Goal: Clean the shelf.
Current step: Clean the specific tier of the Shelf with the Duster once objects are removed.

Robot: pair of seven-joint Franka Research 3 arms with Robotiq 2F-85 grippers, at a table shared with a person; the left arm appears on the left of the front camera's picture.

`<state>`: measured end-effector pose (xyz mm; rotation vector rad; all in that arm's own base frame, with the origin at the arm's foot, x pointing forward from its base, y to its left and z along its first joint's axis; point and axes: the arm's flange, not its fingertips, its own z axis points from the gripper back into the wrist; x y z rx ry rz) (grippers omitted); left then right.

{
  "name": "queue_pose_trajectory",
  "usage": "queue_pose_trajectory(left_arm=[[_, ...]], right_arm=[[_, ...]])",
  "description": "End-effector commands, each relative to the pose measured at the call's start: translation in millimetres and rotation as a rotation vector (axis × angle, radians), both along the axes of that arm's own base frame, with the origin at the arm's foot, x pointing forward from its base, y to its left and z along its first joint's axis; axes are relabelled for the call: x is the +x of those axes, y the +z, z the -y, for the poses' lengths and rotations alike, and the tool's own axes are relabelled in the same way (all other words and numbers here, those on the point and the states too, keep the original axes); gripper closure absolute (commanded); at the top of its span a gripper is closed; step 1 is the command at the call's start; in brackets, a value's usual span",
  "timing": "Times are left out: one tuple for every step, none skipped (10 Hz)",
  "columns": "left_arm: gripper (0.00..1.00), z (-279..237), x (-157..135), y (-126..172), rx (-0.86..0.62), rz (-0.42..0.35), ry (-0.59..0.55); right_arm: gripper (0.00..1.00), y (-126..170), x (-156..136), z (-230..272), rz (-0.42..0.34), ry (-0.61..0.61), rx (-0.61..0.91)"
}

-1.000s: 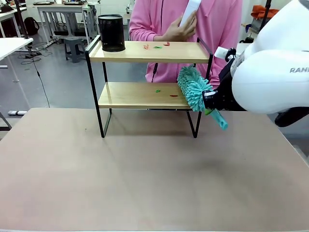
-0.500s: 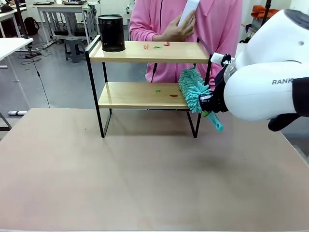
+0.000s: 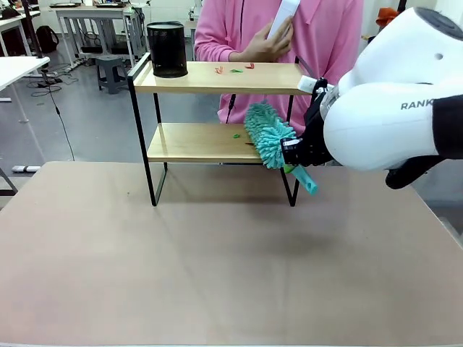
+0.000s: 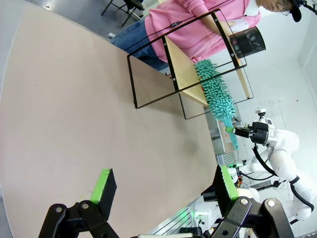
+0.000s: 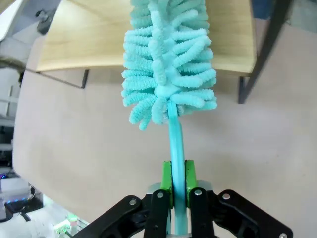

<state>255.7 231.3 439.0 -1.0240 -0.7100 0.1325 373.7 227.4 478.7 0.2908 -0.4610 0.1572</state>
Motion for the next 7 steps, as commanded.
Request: queue_pose_trajectory(left_arm=[[0.0,1.2,0.9,0.5,-0.003,0.03,-0.002],[0.0,1.2,0.9,0.5,-0.003,0.03,-0.002],[0.0,1.2,0.9,0.5,-0.003,0.03,-0.002],[0.0,1.2,0.9,0.5,-0.003,0.03,-0.002],[0.0,1.2,0.9,0.5,-0.003,0.03,-0.002],[0.0,1.2,0.9,0.5,-0.003,0.03,-0.002],[0.0,1.2,0.9,0.5,-0.003,0.03,-0.002]], right_arm=[[0.88,-5.0,8.6,-0.5,-0.049,0.13,0.054],[0.88,-6.2,8.0,-2.4,-0.07,0.185,0.07],[0.88,-4.5,5.5,-3.1,-0.077,0.266,0.109],[0.88,-2.3,-0.2,-4.3,-0.126,0.412,0.174],[0.88,-0.7,-6.7,-4.6,-0.157,0.524,0.166],[0.88,-0.7,-14.0,-3.2,-0.218,0.667,0.154],[0.88,-1.7,-24.0,1.1,-0.31,0.873,0.097]])
